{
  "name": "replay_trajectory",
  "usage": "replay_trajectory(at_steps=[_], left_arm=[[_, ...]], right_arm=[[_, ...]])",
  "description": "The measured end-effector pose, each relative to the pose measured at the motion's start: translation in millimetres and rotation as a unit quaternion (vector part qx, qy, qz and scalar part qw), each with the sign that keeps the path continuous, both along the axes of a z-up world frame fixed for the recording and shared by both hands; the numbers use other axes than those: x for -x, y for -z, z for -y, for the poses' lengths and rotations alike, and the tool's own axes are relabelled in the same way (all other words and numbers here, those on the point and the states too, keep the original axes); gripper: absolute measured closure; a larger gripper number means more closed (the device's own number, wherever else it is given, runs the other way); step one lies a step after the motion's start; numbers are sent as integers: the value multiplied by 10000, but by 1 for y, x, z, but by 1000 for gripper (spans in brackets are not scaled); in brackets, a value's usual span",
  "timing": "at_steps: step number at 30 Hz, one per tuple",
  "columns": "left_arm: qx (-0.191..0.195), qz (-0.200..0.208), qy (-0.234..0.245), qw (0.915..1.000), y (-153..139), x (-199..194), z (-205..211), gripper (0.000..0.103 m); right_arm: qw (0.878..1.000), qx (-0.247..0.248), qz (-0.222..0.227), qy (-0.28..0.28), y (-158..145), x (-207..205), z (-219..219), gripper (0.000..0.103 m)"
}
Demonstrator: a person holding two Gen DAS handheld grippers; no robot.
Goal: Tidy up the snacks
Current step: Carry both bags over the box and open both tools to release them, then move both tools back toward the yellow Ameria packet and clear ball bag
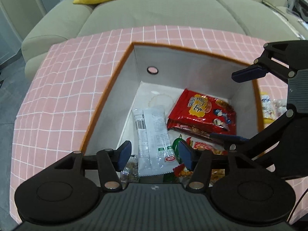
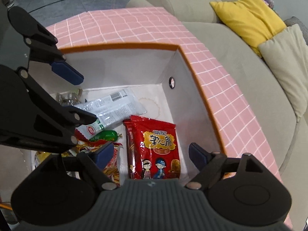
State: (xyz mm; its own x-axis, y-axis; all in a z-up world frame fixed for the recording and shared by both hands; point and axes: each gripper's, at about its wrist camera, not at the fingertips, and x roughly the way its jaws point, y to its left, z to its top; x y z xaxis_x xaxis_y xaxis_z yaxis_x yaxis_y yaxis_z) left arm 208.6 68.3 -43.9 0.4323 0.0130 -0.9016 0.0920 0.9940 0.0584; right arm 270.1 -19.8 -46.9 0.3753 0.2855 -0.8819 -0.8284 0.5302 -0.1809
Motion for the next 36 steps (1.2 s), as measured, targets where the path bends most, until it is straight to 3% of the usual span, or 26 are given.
replay_trajectory(at_steps=[12,19,29,36], left_arm=[[252,726,-234,9968,-47,45,10,37],[437,1289,-264,9903,-70,80,30,37],[700,1682,-84,9832,-71,120,71,37],[923,1618,165,9824,-49,130,108,37]], right_arm=[[9951,-829,259,475,-56,46,44,21],[9792,-1478,654,1229,-74,86,84,21],[9407,-2001,1037,2537,-57,152,148,21],[9295,-1784,1265,2970,-22,188,187,21]])
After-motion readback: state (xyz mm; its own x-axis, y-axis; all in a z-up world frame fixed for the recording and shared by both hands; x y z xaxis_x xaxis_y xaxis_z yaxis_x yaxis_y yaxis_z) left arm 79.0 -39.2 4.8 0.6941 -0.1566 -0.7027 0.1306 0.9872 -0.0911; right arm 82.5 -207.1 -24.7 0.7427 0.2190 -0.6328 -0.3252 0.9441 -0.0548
